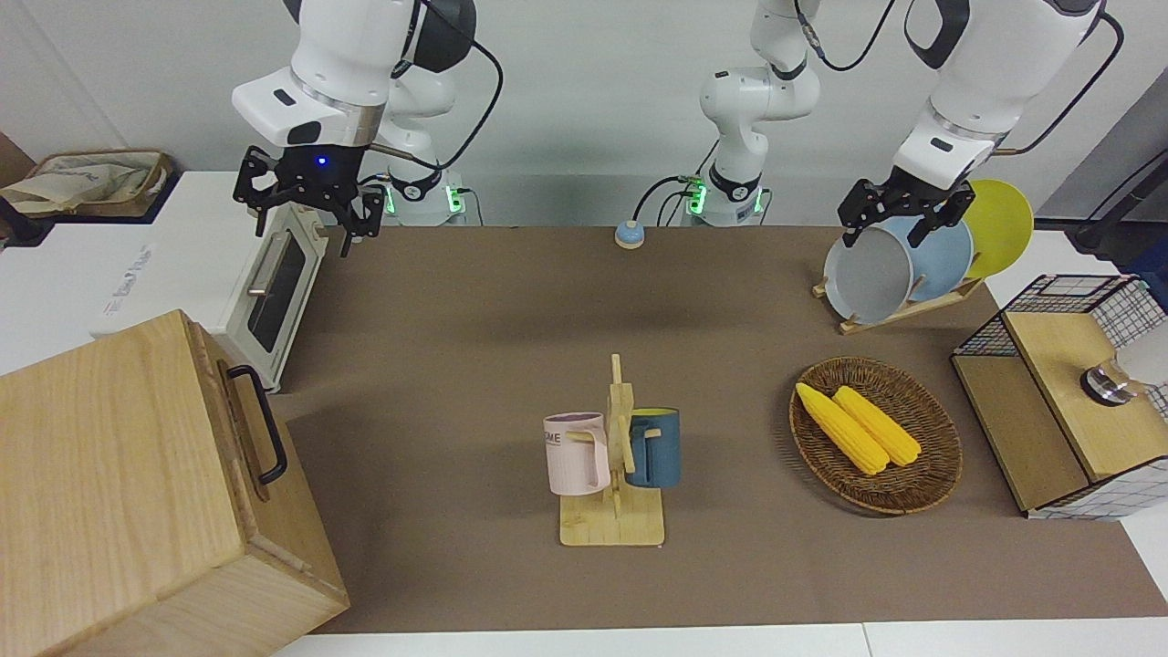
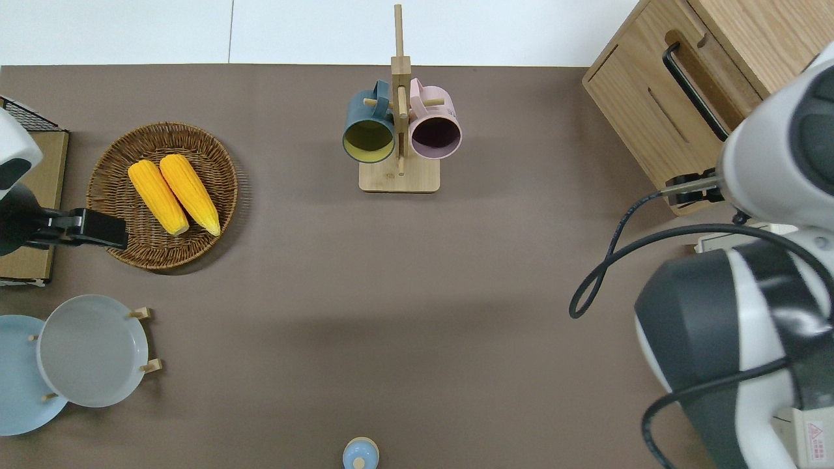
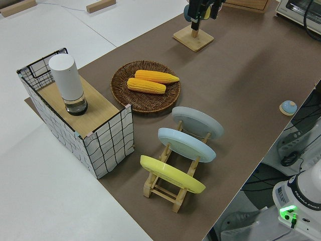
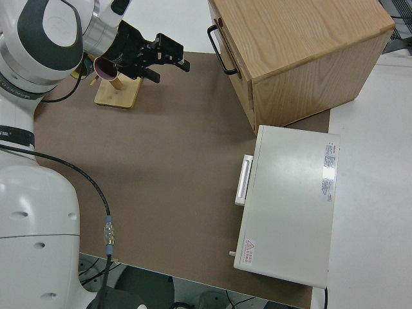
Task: Slide drawer open with right arm
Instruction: 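Raise the right gripper and reach toward the black drawer handle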
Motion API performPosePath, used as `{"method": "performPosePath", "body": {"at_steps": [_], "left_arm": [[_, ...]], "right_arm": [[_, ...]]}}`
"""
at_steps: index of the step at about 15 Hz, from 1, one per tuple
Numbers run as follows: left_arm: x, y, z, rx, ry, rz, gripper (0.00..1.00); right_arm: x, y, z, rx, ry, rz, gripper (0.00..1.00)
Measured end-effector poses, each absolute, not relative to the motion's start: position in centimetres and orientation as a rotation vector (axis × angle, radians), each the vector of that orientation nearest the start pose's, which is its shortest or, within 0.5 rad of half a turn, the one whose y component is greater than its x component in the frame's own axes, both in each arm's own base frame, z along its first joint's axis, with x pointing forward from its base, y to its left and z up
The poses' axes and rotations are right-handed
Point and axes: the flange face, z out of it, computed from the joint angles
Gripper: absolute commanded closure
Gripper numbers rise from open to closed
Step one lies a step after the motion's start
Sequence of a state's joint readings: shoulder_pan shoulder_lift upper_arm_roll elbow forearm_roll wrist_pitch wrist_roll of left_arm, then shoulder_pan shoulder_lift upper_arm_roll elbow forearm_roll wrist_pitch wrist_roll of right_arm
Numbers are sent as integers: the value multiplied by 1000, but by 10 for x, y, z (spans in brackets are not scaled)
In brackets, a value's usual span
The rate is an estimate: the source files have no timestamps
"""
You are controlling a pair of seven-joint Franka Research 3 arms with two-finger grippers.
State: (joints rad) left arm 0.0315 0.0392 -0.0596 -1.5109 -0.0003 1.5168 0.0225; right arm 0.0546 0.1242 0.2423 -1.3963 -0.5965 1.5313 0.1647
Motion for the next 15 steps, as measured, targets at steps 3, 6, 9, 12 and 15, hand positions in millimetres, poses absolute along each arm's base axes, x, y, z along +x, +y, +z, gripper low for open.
{"method": "performPosePath", "body": {"at_steps": [3,6,9,12,15], "left_arm": [[561,-15,626,-3143,80,52,7],[561,-15,626,-3143,80,52,7],[561,-15,626,-3143,80,52,7],[561,-15,626,-3143,80,52,7],[561,-15,626,-3143,80,52,7]], "right_arm": [[595,114,639,2435,182,202,19],[614,129,619,2273,255,244,19],[632,146,592,2130,339,281,19],[645,157,567,1989,391,305,19],[654,169,538,1843,432,325,19]]}}
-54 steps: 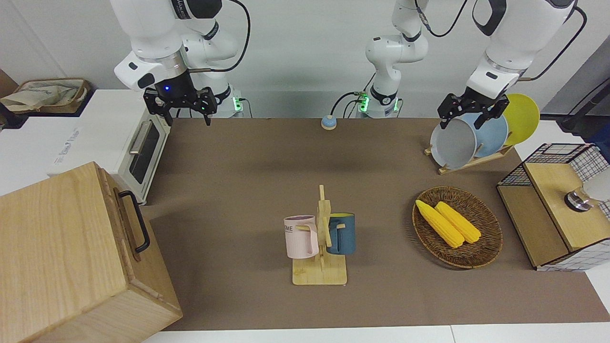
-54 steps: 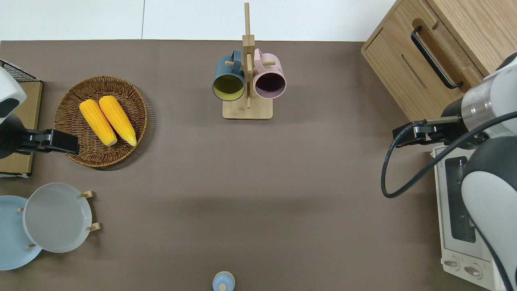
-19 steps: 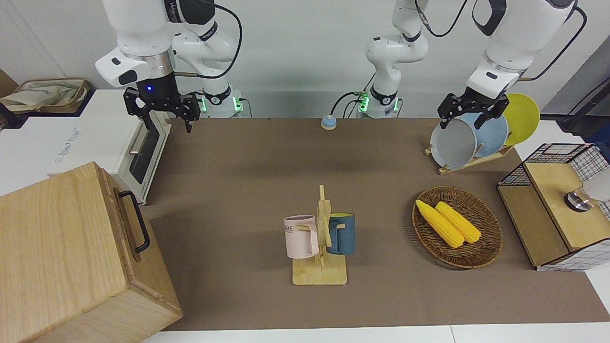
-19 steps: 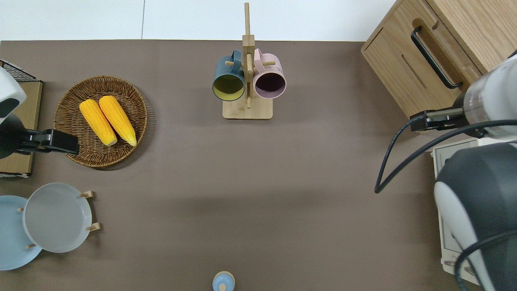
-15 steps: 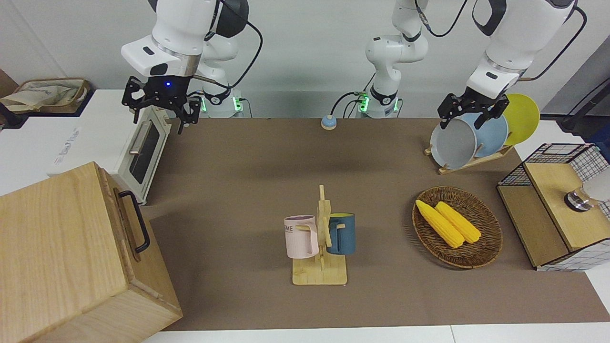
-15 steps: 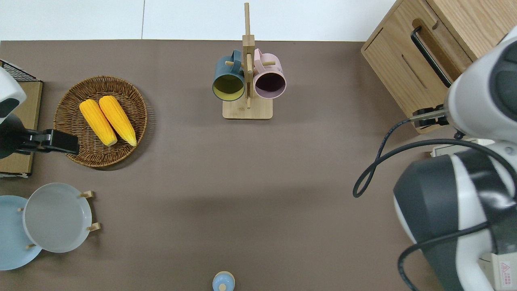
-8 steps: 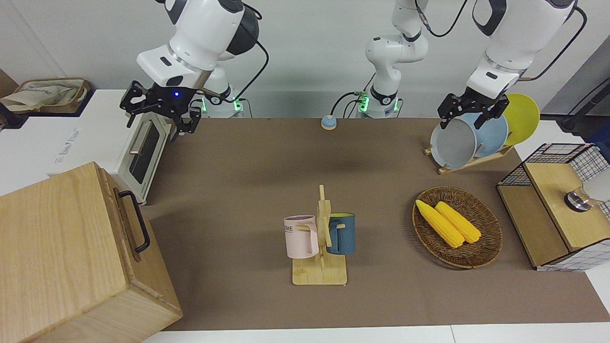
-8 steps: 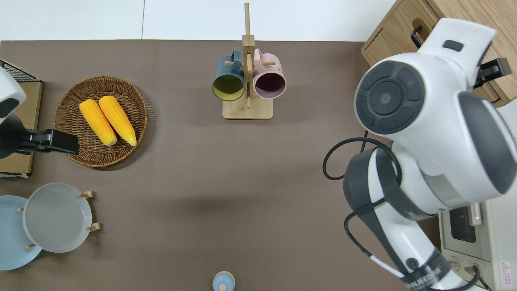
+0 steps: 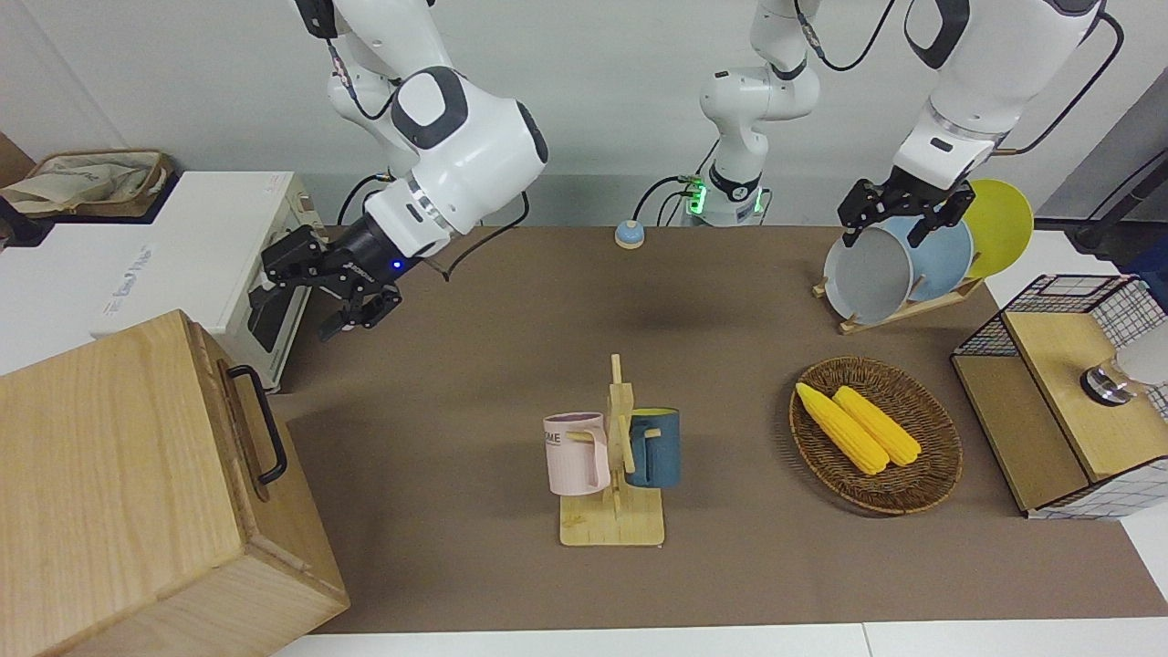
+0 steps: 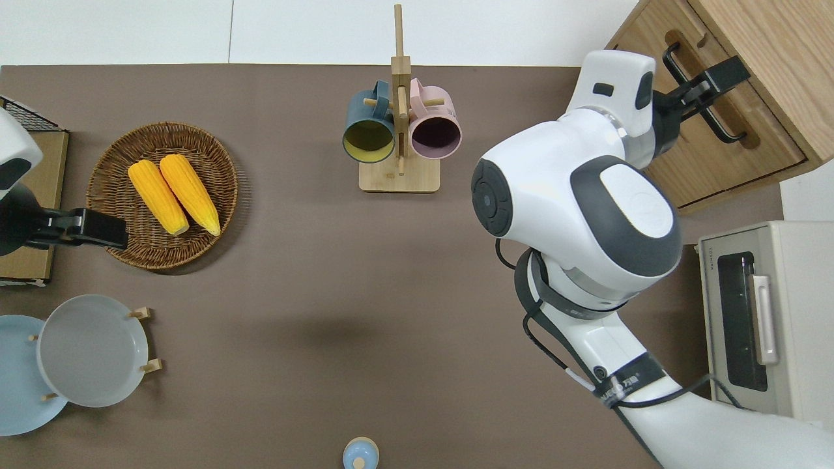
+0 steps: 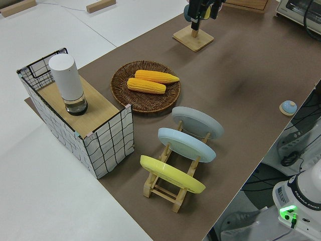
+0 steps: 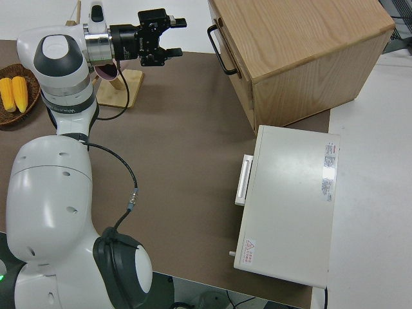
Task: Slide drawer open with right arm
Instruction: 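Raise the right gripper and reach toward the black drawer handle, then close the right gripper around the black drawer handle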
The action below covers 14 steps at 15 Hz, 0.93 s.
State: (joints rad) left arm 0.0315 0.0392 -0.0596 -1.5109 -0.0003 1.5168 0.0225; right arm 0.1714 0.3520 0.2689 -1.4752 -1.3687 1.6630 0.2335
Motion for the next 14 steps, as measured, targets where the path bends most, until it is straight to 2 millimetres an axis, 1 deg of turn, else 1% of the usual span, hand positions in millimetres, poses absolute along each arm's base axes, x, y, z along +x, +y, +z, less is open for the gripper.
{"method": "performPosePath", "body": {"at_steps": [2,4,8,11,14], "left_arm": [[561,-15,626,-3143,80,52,7],[561,-15,626,-3143,80,52,7],[561,-15,626,-3143,80,52,7],[561,-15,626,-3143,80,52,7],[561,-15,626,-3143,80,52,7]], "right_arm": [[659,174,512,1784,436,339,19],[662,175,489,1747,424,358,19],[672,166,450,1678,399,389,19],[682,154,427,1628,387,403,19],[692,136,417,1570,394,410,19]]}}
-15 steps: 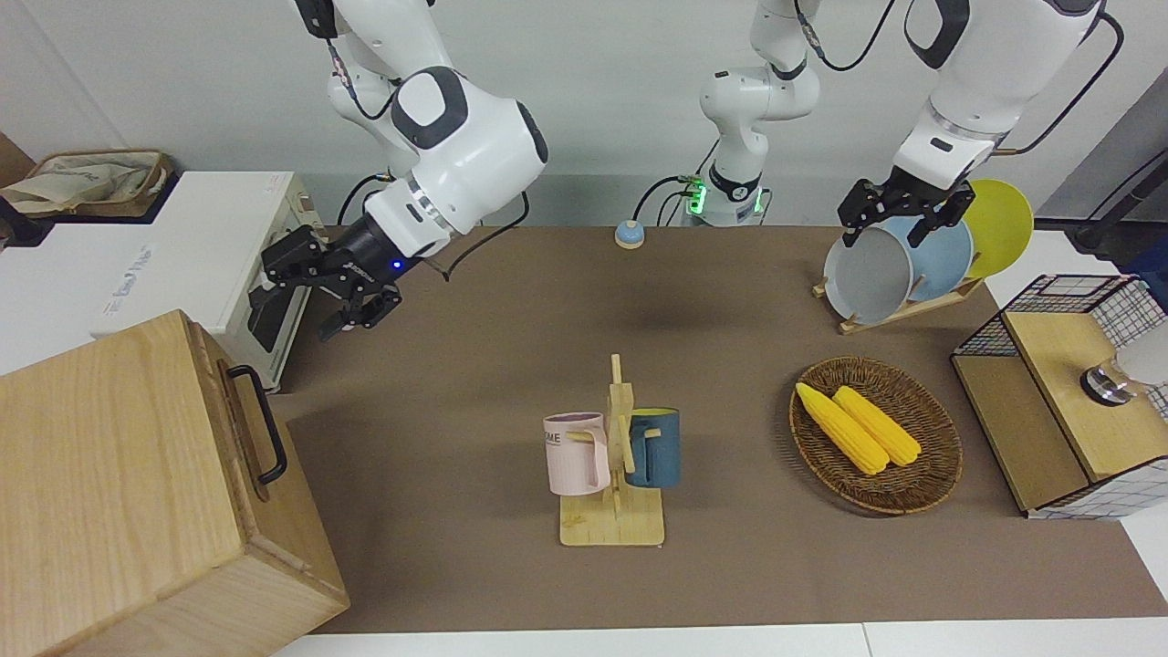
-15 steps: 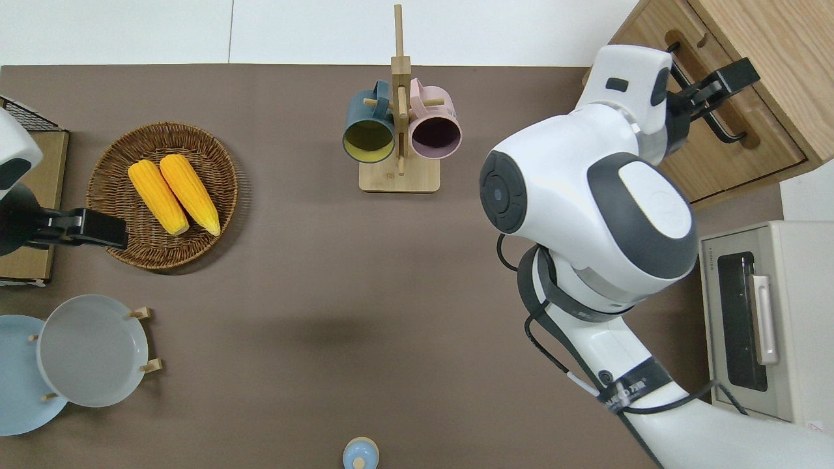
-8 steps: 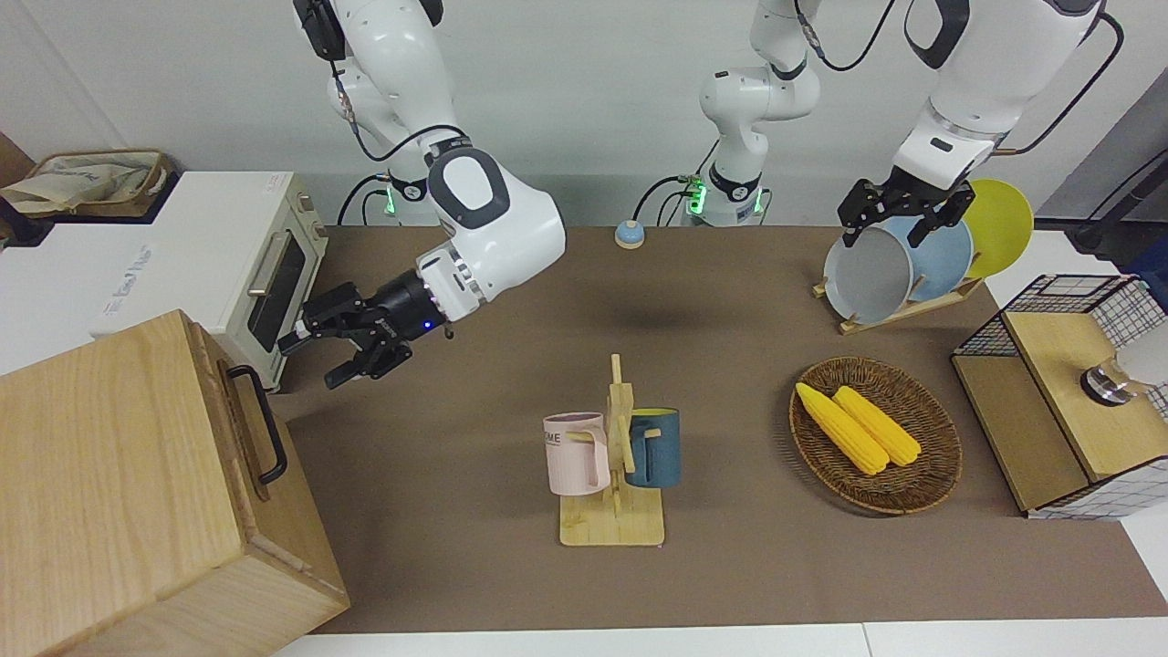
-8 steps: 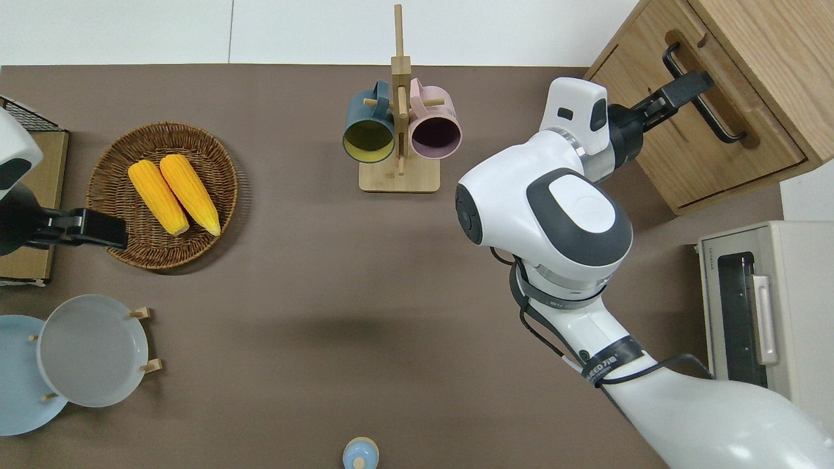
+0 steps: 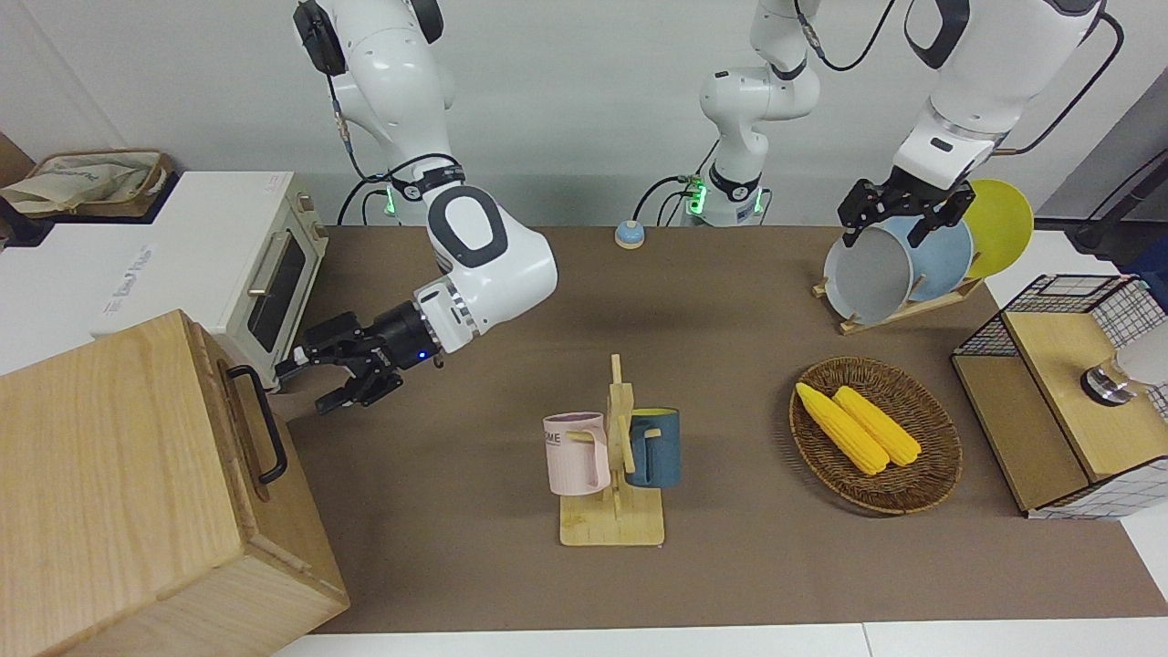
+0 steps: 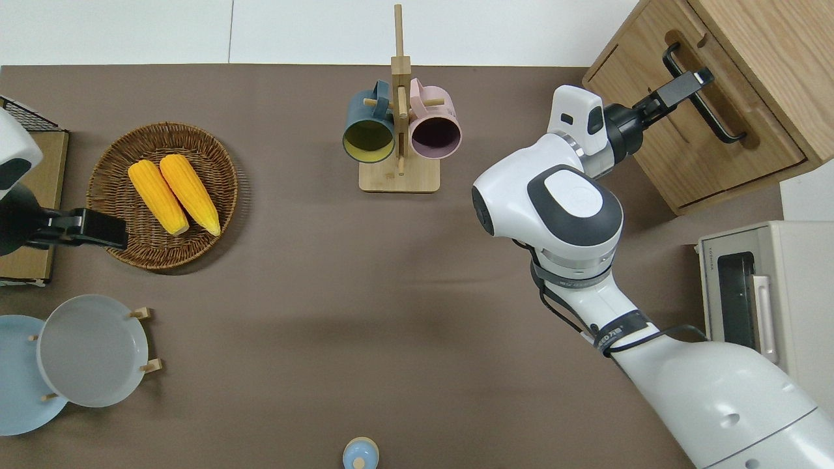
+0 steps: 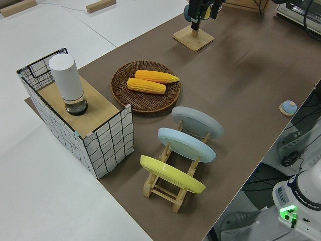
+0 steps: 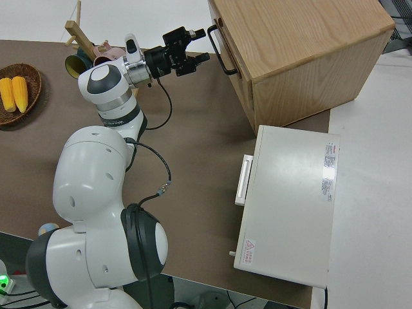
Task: Slide drawer open with right arm
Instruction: 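Close the right gripper around the black drawer handle, then pull the handle with the right gripper, sliding the drawer toward the robot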
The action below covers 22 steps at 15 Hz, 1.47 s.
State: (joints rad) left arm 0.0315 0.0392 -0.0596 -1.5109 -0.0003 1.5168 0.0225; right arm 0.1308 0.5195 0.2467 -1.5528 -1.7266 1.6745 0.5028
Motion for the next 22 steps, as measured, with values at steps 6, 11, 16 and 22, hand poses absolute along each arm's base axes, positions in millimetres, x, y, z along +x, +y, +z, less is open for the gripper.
{"method": "performPosePath", "body": {"at_steps": [6,11,16,22], "left_arm": [[561,-15,626,-3143,80,52,7],[561,-15,626,-3143,80,52,7],[561,-15,626,-3143,80,52,7],[561,-15,626,-3143,80,52,7]], "right_arm": [[704,115,402,1522,413,431,332],[704,114,400,1520,415,428,962],[703,113,389,1524,424,427,1000],[701,119,390,1529,421,427,1000]]}}
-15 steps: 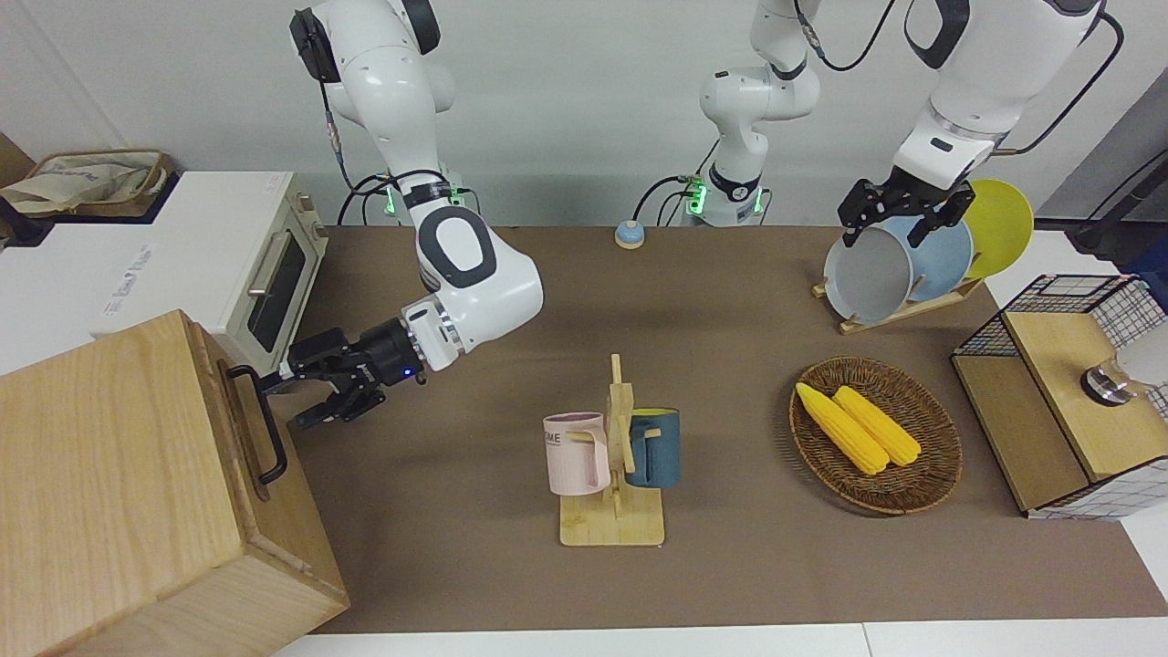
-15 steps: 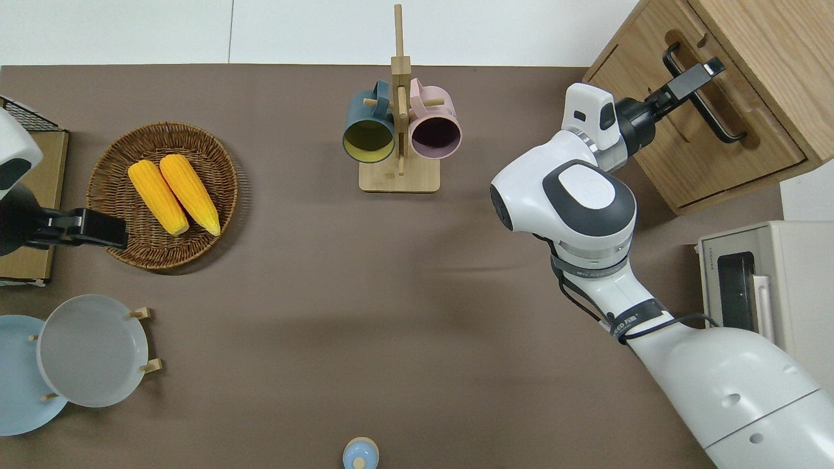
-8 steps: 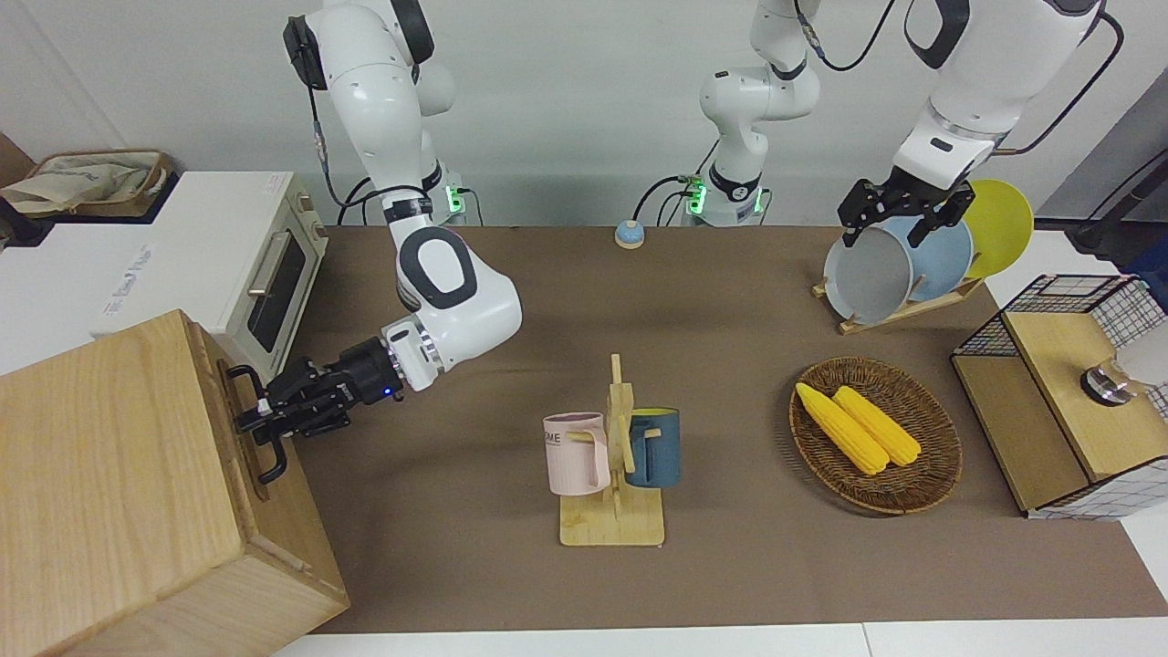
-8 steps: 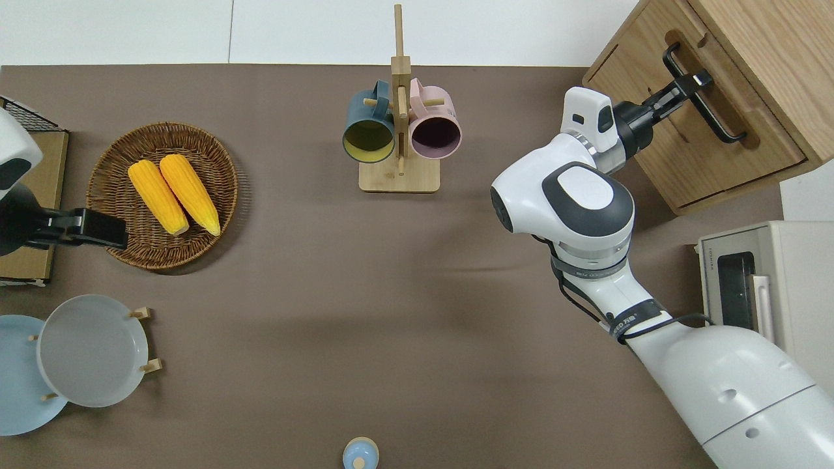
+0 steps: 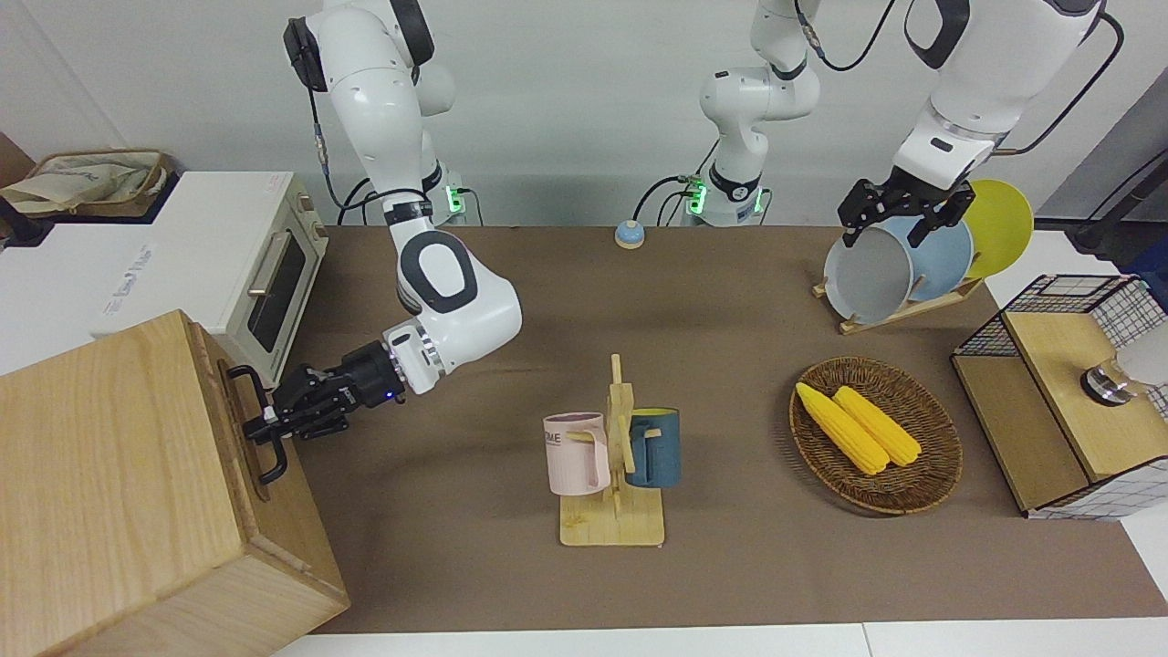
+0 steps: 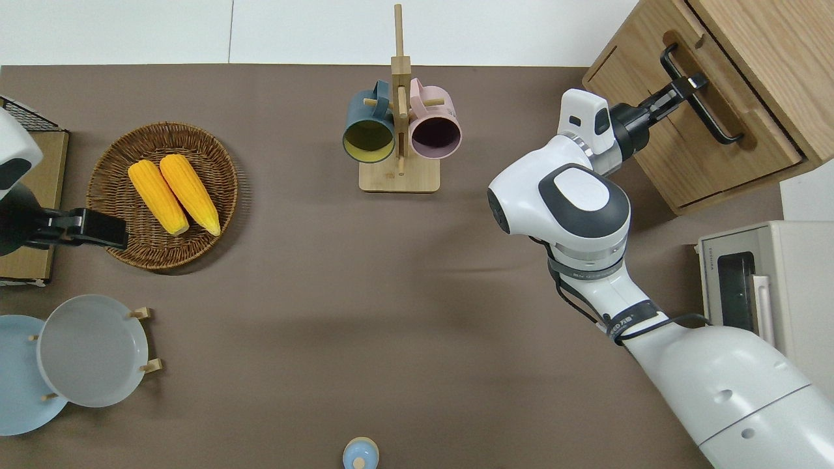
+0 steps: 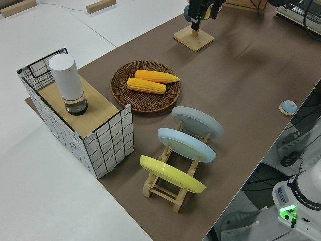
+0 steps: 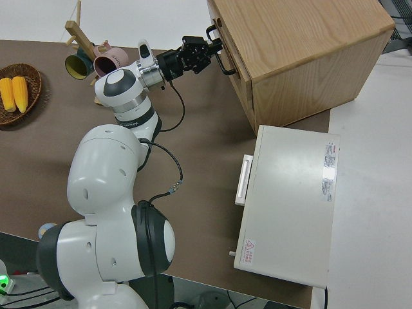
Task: Slide drawer open with right arm
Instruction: 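Pull the handle with the right gripper, sliding the drawer toward the robot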
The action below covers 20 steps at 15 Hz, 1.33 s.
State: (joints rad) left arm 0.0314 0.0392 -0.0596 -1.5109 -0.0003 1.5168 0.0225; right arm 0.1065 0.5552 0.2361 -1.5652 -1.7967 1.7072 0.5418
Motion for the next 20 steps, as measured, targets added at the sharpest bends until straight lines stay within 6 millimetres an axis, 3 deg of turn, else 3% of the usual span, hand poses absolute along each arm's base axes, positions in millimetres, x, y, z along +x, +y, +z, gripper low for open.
{"method": "performPosePath", "body": {"at_steps": [3,10,15,20], "left_arm": [[561,-15,626,-3143,80,52,7],[561,-15,626,-3143,80,52,7],[561,-15,626,-3143,80,52,7],[561,-15,626,-3143,80,52,7]], "right_arm": [[690,145,392,1548,402,414,1000],[639,249,394,1575,392,396,1000],[612,292,392,1571,411,402,1000],[598,314,392,1571,427,411,982]]}}
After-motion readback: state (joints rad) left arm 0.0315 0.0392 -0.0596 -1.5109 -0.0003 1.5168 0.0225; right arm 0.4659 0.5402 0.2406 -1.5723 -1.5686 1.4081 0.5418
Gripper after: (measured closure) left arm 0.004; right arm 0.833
